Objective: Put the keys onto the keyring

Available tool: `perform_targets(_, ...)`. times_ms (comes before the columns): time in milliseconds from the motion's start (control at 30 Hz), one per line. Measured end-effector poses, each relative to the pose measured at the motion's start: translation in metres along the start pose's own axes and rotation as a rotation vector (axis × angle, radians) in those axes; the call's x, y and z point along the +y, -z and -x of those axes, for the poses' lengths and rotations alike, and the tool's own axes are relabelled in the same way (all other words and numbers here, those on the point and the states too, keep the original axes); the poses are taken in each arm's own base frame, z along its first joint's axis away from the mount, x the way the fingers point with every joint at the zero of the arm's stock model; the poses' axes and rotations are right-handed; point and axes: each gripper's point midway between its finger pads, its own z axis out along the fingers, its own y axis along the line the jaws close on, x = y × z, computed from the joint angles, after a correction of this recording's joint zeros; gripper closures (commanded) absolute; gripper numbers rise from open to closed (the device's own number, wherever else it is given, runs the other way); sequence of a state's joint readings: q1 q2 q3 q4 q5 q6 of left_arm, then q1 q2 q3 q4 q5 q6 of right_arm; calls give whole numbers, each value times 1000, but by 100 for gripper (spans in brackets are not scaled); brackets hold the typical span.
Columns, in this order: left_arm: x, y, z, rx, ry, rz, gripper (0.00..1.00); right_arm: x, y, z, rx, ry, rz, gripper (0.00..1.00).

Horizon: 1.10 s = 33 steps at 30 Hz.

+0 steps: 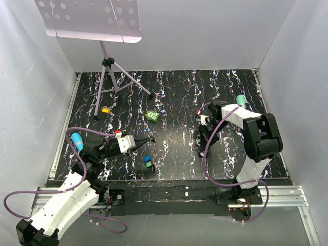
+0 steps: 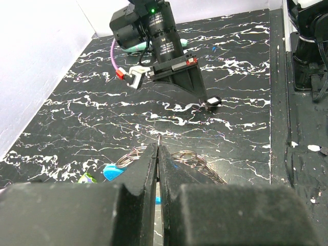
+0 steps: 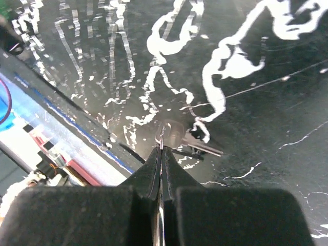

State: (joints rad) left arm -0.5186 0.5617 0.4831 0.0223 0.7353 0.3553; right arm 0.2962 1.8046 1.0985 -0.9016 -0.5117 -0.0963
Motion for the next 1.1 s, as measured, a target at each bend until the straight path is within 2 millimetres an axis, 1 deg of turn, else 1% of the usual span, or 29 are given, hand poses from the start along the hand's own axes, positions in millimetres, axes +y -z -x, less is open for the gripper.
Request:
perform_targets(100, 0, 0, 1, -3, 3, 0, 100, 13, 11, 3, -42, 77, 44, 99)
perform_targets(167, 0, 0, 2, -7, 5, 1, 100, 24, 22, 9, -82, 154, 68, 99)
perform_targets(267, 0, 0, 4, -16, 7, 0, 100, 42, 47, 24, -167, 311, 90, 99)
perform_targets(400, 0, -1, 10, -36, 7, -3, 100, 74, 90, 42, -290, 561, 112, 99)
perform_targets(500, -1, -1, 14, -51, 4, -11, 100, 99, 120, 46, -365, 752, 109, 99)
perform_targets(600, -3, -1, 17, -62, 3, -24, 100, 127, 146, 44, -418, 930, 111, 99)
perform_targets(700, -4, -2, 23, -76, -4, -39, 100, 160, 166, 34, -474, 1124, 112, 99)
perform_targets(800, -3, -3, 31, -96, -19, -54, 100, 191, 175, 14, -506, 1295, 146, 99)
perform_targets(967, -5, -4, 43, -135, -41, -74, 100, 232, 178, -20, -540, 1467, 211, 99)
perform_targets(1100, -6, -4, 50, -159, -46, -86, 100, 255, 174, -41, -556, 1561, 254, 99)
